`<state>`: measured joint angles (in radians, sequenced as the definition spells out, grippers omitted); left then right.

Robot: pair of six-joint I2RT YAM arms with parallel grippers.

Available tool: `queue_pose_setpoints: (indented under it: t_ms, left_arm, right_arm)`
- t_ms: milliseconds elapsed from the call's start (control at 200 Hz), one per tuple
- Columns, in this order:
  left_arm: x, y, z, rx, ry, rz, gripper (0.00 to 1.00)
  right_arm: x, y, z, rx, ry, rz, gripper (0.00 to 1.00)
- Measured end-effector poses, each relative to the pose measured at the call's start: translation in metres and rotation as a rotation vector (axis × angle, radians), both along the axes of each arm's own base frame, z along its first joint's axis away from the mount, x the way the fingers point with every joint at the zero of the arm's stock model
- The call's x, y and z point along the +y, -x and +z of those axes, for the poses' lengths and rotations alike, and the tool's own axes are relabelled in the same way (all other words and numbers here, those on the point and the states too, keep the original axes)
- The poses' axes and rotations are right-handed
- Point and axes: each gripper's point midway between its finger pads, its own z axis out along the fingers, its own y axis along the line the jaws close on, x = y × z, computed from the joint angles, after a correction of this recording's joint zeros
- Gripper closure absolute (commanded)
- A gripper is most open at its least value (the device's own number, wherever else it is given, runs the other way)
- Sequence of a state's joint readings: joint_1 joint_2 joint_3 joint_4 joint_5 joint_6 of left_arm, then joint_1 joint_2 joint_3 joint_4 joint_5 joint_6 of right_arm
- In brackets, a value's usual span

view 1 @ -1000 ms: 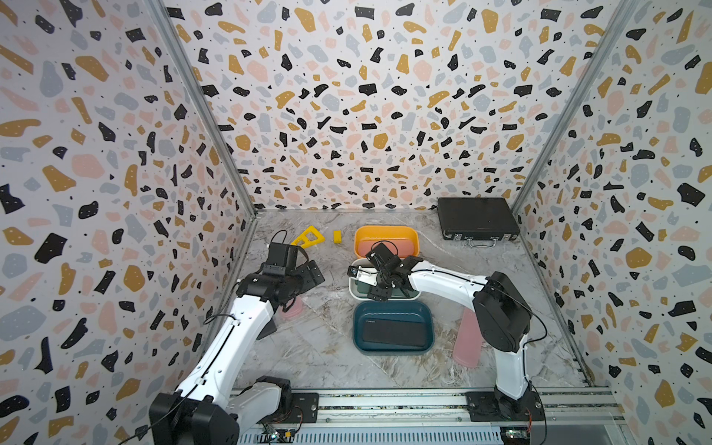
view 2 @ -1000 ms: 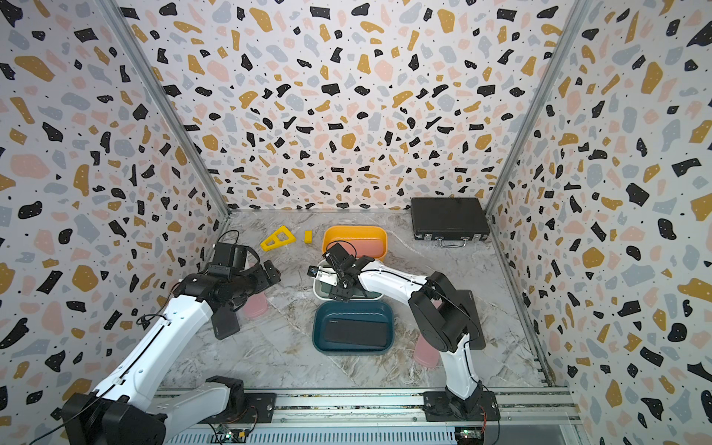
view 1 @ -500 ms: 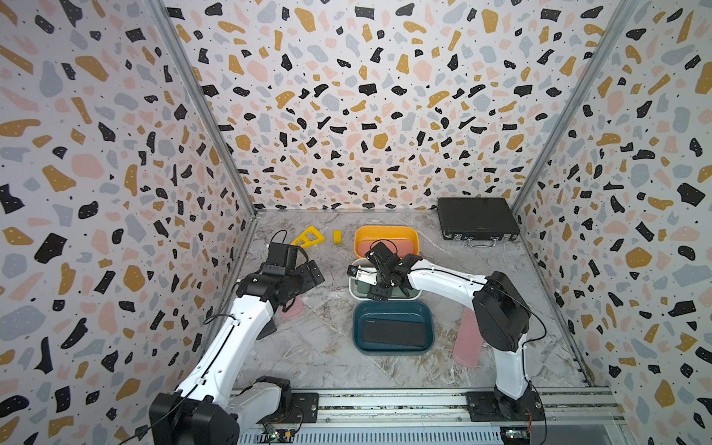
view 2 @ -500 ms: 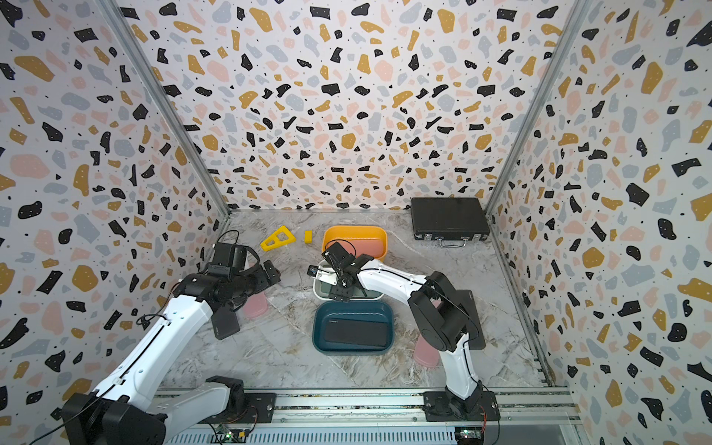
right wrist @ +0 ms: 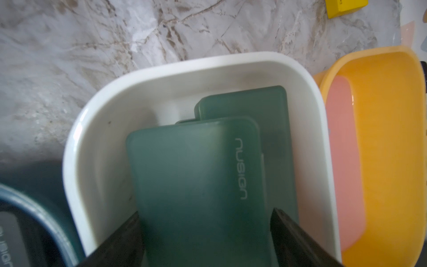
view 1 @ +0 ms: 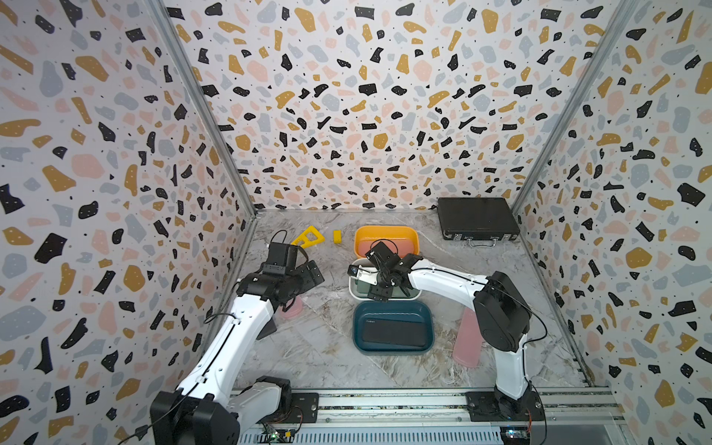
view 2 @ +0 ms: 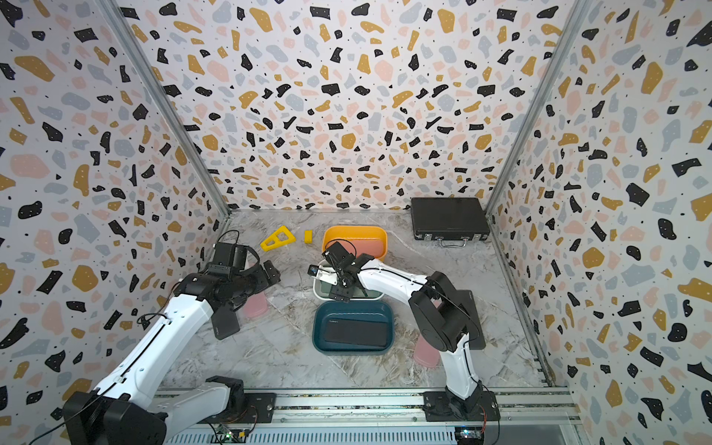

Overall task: Place the pencil cases by color into the storage box
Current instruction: Place the pencil case at the storage box.

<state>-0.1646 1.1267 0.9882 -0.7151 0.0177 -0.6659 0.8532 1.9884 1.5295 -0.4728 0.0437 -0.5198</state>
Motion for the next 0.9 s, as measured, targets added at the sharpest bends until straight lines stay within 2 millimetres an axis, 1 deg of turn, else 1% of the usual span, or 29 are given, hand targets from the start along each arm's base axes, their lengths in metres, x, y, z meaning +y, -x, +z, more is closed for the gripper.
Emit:
queue_pose_setpoints:
  t_ms: [245, 395, 606, 746, 901]
  left_arm:
    - [0.0, 0.0, -0.003, 0.011, -0.004, -0.003, 0.0]
    - [0.0, 0.0, -0.003, 0.012, -0.01, -0.009, 0.0]
    - [0.002, 0.004, -0.013, 0.056, -0.03, -0.016, 0.0]
    - [0.01, 0.006, -0.019, 0.089, -0.047, 0.005, 0.0]
    - [0.025, 0.01, -0.03, 0.161, -0.07, 0.052, 0.0]
  right_arm:
    - [0.001, 0.003, 0.004, 0.021, -0.013, -0.012, 0.13]
    - [0.001, 0.005, 0.011, 0.021, -0.025, -0.018, 0.13]
    - [0.0, 0.006, 0.02, 0.011, -0.045, -0.026, 0.13]
    - [-0.004, 0.01, 0.023, 0.012, -0.048, -0.033, 0.13]
    - [-0.01, 0.015, 0.027, 0.016, -0.058, -0.049, 0.13]
